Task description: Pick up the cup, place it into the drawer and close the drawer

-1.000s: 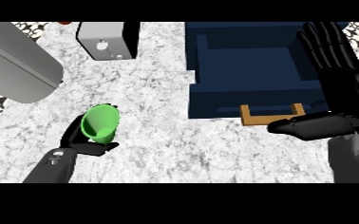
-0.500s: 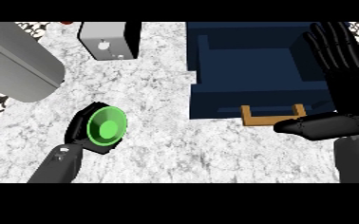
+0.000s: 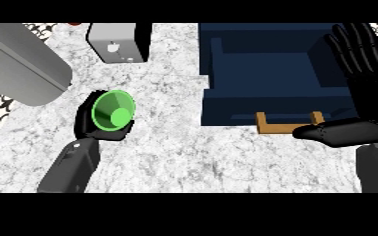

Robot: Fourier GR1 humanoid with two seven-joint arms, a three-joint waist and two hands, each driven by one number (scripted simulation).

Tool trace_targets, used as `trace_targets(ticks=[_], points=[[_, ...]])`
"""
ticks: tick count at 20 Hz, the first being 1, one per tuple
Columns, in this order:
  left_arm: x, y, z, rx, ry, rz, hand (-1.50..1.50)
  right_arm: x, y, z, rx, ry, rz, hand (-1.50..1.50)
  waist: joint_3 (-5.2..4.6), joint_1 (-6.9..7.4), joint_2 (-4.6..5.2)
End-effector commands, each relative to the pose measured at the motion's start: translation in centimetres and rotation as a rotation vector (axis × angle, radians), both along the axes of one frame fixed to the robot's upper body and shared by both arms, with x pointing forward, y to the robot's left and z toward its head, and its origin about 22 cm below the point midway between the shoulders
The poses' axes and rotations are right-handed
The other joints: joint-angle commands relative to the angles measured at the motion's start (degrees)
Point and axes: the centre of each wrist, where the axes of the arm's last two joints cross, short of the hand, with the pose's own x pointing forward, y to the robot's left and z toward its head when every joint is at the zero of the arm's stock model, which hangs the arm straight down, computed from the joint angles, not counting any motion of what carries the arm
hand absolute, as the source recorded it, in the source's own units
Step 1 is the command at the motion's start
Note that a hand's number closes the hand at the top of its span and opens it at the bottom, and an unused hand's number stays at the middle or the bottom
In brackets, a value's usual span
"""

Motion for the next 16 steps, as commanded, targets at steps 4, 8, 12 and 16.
trace_targets(ticks=[4, 8, 12, 16], points=[[5.3, -4.4, 6.2, 0.000, -0.162, -0.073, 1.50, -1.3, -1.0, -0.8, -0.021, 0.017, -0.004, -1.50, 0.16, 0.73, -0.53], [8.0, -7.2, 11.4, 0.020, -0.185, -0.149, 1.50, -0.3, -1.1, -0.1, -0.014, 0.008, -0.019, -1.50, 0.17, 1.12, -0.59], [9.0, -11.9, 16.3, 0.064, -0.199, -0.225, 1.50, -0.7, -0.5, -2.0, -0.016, 0.016, -0.039, -1.50, 0.21, 1.57, -0.80], [10.1, -15.9, 21.6, 0.085, -0.205, -0.211, 1.50, -0.7, -0.1, -1.8, -0.007, 0.016, -0.039, -1.50, 0.17, 0.43, -0.52]])
